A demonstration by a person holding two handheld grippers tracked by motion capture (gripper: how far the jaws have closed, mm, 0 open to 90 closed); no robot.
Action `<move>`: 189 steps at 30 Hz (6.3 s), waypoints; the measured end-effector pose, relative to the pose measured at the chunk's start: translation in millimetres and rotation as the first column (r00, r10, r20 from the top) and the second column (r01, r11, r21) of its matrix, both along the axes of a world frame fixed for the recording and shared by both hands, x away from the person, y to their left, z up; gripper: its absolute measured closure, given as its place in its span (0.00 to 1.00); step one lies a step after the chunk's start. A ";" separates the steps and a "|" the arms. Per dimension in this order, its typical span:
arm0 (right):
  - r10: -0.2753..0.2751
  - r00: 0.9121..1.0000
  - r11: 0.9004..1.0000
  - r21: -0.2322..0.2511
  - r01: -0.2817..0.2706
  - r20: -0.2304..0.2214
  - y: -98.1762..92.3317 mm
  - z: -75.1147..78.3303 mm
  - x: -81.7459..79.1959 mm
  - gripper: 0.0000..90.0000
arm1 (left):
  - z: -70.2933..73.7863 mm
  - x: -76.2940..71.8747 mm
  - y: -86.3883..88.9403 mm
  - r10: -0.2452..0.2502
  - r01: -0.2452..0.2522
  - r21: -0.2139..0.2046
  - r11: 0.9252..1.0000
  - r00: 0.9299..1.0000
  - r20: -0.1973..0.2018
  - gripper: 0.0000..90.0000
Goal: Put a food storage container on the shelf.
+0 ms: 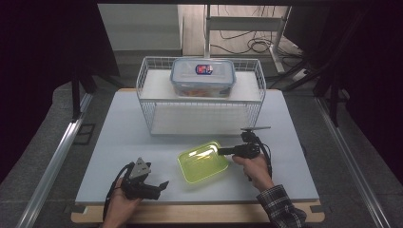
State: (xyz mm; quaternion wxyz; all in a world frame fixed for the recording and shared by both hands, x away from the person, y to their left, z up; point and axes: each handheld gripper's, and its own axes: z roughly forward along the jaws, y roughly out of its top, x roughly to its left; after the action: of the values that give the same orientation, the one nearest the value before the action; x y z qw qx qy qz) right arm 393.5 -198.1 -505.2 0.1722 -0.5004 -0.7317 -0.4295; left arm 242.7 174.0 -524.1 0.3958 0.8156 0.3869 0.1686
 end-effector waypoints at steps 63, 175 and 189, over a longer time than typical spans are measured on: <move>-0.076 0.988 0.977 0.206 0.048 0.131 -24.9 152.5 -1.5 0.89 | -3.0 2.9 0.9 -0.006 0.006 -0.019 1.000 1.000 -0.013 0.05; -0.325 0.866 0.942 0.051 0.332 0.380 34.8 243.3 87.4 0.76 | -4.1 3.1 -0.6 -0.032 0.032 -0.034 0.999 0.999 -0.026 0.05; -0.324 0.860 0.939 0.026 0.342 0.395 33.9 245.7 87.1 0.62 | -4.3 2.9 -1.3 -0.035 0.035 -0.029 0.999 0.999 -0.027 0.05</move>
State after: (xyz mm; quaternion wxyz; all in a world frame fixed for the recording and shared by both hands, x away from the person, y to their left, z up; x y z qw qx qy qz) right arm 480.6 -164.2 -259.5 -0.0665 -0.5262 -0.6632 -0.5280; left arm 245.7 172.8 -528.3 0.4051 0.8187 0.3803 0.1449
